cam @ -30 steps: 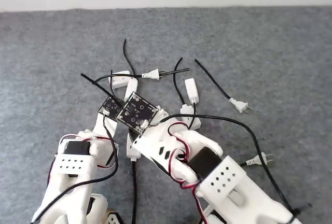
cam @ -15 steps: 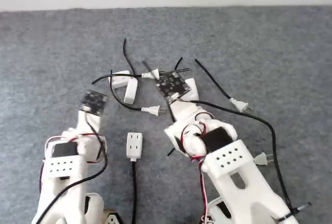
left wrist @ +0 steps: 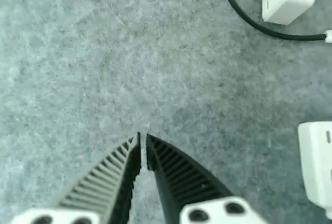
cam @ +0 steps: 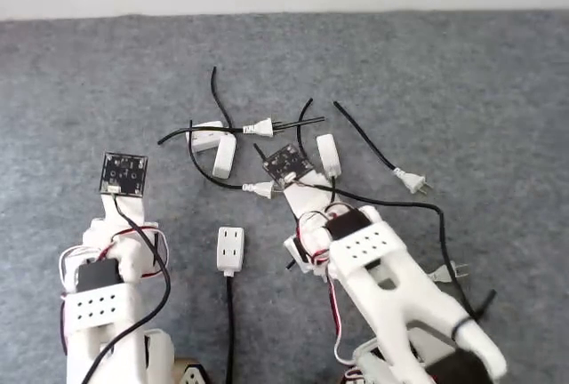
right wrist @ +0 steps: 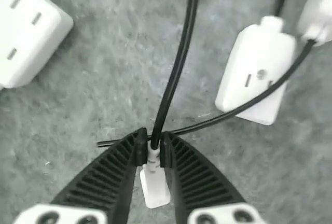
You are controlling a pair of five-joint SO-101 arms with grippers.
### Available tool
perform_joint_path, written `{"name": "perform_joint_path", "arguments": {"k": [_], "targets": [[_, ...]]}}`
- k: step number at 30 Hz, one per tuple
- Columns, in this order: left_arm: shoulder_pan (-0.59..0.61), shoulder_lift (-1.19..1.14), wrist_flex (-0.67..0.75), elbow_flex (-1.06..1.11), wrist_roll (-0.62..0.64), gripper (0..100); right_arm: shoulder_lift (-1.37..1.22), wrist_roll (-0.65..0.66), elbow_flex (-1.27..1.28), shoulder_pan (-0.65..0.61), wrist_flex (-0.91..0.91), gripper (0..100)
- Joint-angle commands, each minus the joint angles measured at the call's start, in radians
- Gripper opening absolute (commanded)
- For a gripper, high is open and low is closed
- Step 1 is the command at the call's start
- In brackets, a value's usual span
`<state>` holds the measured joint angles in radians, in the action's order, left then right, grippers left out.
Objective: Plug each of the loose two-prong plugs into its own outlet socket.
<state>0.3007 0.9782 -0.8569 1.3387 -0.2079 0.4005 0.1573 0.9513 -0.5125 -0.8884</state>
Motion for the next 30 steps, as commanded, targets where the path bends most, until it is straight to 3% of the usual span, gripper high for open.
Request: {"name": "perform_joint_path", "arguments": {"k": [1,7,12,17,23,30], "targets": [[0.005,0.048,0.020,0.004,0.011,2,-0.045,0.021,-0.069,0.028,0.022,10.5],[0.005,0.092,0.020,0.035,0.011,9,0.002,0.055,-0.087,0.036,0.022,15.9],[0.003,0.103,0.020,0.039,0.011,10,0.176,0.048,-0.084,0.039,0.012,12.1],[0.005,0.103,0.020,0.039,0.011,10,0.361,0.049,0.044,0.041,-0.008,0.4],[0.005,0.103,0.020,0.039,0.011,10,0.487,0.075,0.176,0.038,-0.033,0.8],[0.005,0.103,0.020,0.039,0.011,10,0.415,0.124,0.175,0.039,-0.033,0.9]]}}
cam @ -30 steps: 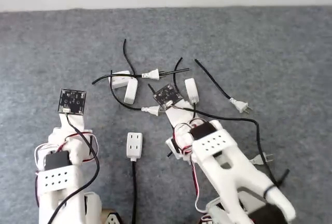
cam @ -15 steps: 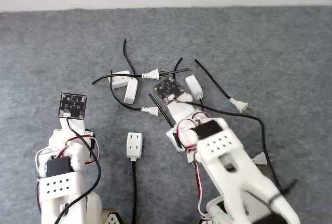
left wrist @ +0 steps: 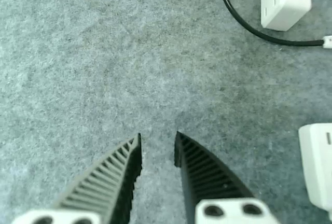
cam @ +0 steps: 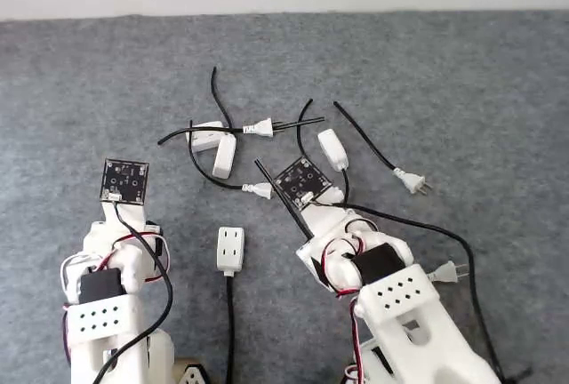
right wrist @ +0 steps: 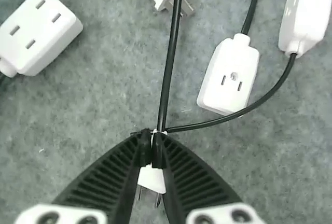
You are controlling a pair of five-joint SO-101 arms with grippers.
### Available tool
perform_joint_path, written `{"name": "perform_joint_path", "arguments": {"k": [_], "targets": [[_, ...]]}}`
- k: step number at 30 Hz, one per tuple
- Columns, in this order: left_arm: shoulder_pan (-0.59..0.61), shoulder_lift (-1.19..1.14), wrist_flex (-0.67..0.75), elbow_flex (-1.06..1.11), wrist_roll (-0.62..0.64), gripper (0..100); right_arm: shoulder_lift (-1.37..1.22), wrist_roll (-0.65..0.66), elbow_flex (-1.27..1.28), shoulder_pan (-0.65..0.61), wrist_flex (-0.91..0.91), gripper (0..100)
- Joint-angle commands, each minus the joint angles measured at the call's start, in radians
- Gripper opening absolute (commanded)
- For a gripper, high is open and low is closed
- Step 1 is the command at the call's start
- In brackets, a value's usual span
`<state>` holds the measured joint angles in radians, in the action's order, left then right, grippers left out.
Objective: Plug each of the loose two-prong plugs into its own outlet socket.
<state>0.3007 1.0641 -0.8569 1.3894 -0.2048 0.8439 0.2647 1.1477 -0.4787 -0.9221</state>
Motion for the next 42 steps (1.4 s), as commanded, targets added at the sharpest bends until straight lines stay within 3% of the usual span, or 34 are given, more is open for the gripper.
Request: {"name": "perform_joint_path", "arguments": {"k": [1,22,31,42], "targets": [[0.005,0.017,0.020,-0.012,0.008,10,-0.048,0.017,-0.031,0.005,0.002,0.9],[0.005,0.017,0.018,-0.004,0.008,10,-0.386,0.057,-0.106,0.104,0.110,0.9],[0.005,0.017,0.020,-0.004,0.008,10,-0.191,0.052,-0.169,0.054,0.015,0.9],[0.003,0.017,0.021,-0.004,0.008,10,-0.143,0.110,-0.025,0.194,0.061,0.9]]}}
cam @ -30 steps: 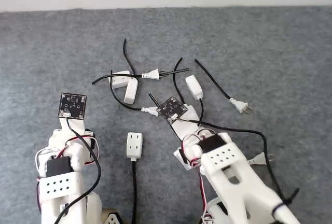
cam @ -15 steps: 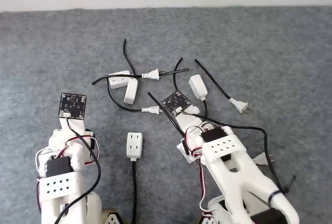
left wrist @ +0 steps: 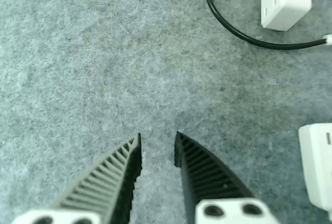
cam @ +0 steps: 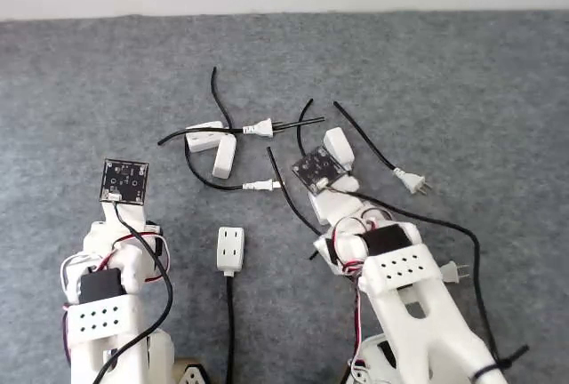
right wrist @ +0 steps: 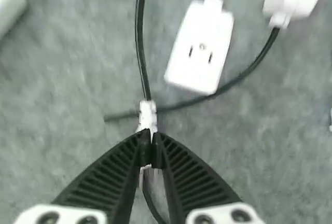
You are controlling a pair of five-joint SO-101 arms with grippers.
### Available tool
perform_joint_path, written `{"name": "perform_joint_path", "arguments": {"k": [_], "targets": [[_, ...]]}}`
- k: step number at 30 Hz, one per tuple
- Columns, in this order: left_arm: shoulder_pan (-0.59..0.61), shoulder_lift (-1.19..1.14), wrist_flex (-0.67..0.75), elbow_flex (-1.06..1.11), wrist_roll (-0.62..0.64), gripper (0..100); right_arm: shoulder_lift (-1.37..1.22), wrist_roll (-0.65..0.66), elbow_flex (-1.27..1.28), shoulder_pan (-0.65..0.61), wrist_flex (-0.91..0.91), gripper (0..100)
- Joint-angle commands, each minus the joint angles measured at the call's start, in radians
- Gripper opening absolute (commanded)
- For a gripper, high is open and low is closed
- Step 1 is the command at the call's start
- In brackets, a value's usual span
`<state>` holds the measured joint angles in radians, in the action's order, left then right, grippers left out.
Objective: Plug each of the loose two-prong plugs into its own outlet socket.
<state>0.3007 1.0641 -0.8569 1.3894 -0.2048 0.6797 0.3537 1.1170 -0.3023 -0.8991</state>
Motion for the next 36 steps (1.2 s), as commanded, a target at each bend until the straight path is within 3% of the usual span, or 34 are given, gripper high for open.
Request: {"name": "perform_joint_path", "arguments": {"k": [1,6,14,19,29,36], "targets": [[0.003,0.017,0.021,-0.004,0.008,10,0.021,0.021,0.012,0.018,0.048,0.9],[0.003,0.017,0.020,-0.004,0.008,10,0.019,0.021,0.017,0.008,0.053,0.9],[0.005,0.017,0.020,-0.004,0.008,10,-0.097,0.018,0.026,-0.113,0.048,0.9],[0.006,0.017,0.020,-0.004,0.008,10,-0.104,0.017,0.008,-0.113,0.044,0.9],[0.005,0.017,0.020,-0.004,0.008,10,0.133,-0.008,0.009,-0.033,0.053,3.5],[0.005,0.017,0.020,-0.004,0.008,10,0.073,-0.006,0.009,-0.031,0.071,9.0]]}}
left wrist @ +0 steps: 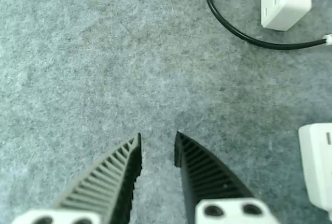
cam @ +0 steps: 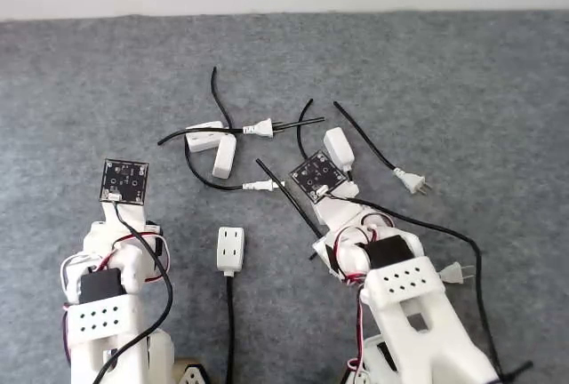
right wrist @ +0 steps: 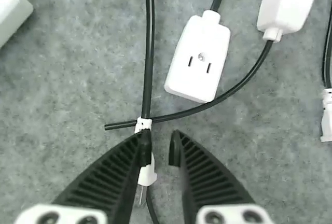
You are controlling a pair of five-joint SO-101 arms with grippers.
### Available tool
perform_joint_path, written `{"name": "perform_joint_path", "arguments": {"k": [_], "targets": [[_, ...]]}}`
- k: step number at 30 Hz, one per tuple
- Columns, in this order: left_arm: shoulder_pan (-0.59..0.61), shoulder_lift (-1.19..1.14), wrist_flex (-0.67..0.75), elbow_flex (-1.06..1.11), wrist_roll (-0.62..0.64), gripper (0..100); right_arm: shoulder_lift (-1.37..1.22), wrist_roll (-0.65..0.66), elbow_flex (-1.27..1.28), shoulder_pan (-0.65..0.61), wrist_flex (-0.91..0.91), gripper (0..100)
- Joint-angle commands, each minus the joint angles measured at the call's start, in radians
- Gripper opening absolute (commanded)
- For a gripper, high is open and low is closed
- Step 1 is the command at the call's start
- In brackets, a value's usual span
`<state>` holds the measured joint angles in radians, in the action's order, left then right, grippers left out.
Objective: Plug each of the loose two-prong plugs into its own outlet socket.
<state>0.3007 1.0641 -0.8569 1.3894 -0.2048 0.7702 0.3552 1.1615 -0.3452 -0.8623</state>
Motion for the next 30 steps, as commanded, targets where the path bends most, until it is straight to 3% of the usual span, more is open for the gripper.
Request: {"name": "perform_joint_path", "arguments": {"k": [1,5,9,25,27,30], "targets": [[0.005,0.017,0.020,-0.004,0.008,10,-0.033,-0.008,-0.037,0.012,0.039,9.0],[0.005,0.017,0.020,-0.004,0.008,10,-0.090,-0.006,-0.055,-0.015,0.038,9.8],[0.005,0.017,0.020,-0.004,0.008,10,-0.151,-0.006,-0.074,-0.051,0.039,16.7],[0.005,0.017,0.020,-0.004,0.005,10,-0.326,-0.006,-0.132,-0.065,0.120,16.9],[0.005,0.017,0.020,-0.004,0.005,10,-0.326,-0.006,-0.129,-0.071,0.120,16.4],[0.006,0.017,0.020,-0.004,0.005,10,-0.328,-0.006,-0.127,-0.062,0.119,7.7]]}}
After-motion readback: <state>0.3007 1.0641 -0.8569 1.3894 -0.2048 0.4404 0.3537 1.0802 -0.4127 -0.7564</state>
